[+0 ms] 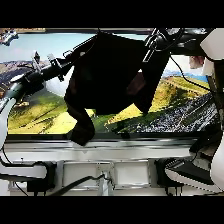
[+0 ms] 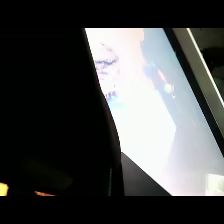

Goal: Fold the clothes and pants, and hang the long-sleeved shirts on hangers.

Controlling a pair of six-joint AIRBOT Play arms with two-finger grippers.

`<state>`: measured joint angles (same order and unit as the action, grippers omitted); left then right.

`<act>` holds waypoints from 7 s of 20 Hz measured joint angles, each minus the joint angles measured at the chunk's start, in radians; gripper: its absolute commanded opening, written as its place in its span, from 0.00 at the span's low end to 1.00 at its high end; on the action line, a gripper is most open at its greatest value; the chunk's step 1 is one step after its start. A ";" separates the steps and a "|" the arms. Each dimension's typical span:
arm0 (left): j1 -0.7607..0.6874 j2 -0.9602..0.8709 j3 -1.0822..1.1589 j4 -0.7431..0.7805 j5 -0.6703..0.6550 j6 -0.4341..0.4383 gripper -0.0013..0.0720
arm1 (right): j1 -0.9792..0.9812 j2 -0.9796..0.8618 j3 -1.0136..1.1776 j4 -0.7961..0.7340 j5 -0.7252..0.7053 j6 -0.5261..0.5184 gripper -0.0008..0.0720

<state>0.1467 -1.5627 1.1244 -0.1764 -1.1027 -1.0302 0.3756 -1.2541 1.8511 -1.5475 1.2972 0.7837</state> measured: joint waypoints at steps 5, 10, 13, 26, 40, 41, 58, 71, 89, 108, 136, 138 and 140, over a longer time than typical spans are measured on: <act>0.026 0.000 0.007 -0.002 -0.048 0.040 0.04 | 0.000 0.000 0.000 -0.011 0.051 -0.008 0.05; 0.041 0.000 0.010 -0.001 -0.080 0.097 0.04 | 0.000 0.001 0.001 -0.004 0.094 -0.011 0.05; 0.042 0.000 0.040 0.074 -0.080 0.159 0.04 | 0.000 0.001 0.001 -0.004 0.106 -0.011 0.05; 0.072 -0.003 0.104 -0.014 -0.117 -0.170 0.04 | 0.000 0.001 0.001 -0.003 0.048 -0.014 0.05; 0.076 -0.004 0.104 0.007 0.175 -0.084 0.23 | -0.001 0.001 0.001 -0.098 0.037 -0.011 0.05; 0.071 -0.004 0.105 0.006 0.166 -0.080 0.25 | 0.000 0.001 0.001 -0.087 0.032 -0.011 0.05; -0.338 -0.003 0.112 0.238 0.266 0.084 0.68 | -0.001 0.001 0.001 -0.072 0.008 -0.011 0.05; -0.475 -0.111 0.220 0.172 0.482 0.065 0.58 | -0.001 0.001 0.001 -0.053 0.013 -0.008 0.05; -0.320 -0.188 0.240 0.209 0.448 0.062 0.04 | 0.000 0.000 0.001 -0.019 0.064 -0.007 0.05; -0.202 0.184 0.240 0.250 0.212 0.125 0.04 | -0.001 -0.075 -0.004 -0.094 -0.019 0.041 0.05; -0.304 0.317 0.240 0.709 -0.065 -0.039 0.40 | -0.240 0.146 0.022 -0.479 -0.163 1.053 0.05; -0.304 0.317 0.240 0.728 -0.072 -0.042 0.40 | -0.297 0.170 0.022 -0.518 -0.161 1.147 0.05; -0.304 0.317 0.240 0.738 -0.072 -0.045 0.40 | -0.350 0.191 0.022 -0.548 -0.146 1.220 0.05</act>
<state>-0.1577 -1.2453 1.3647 0.5617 -1.1751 -1.0748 0.0254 -1.0630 1.8729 -2.0956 1.1511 2.0041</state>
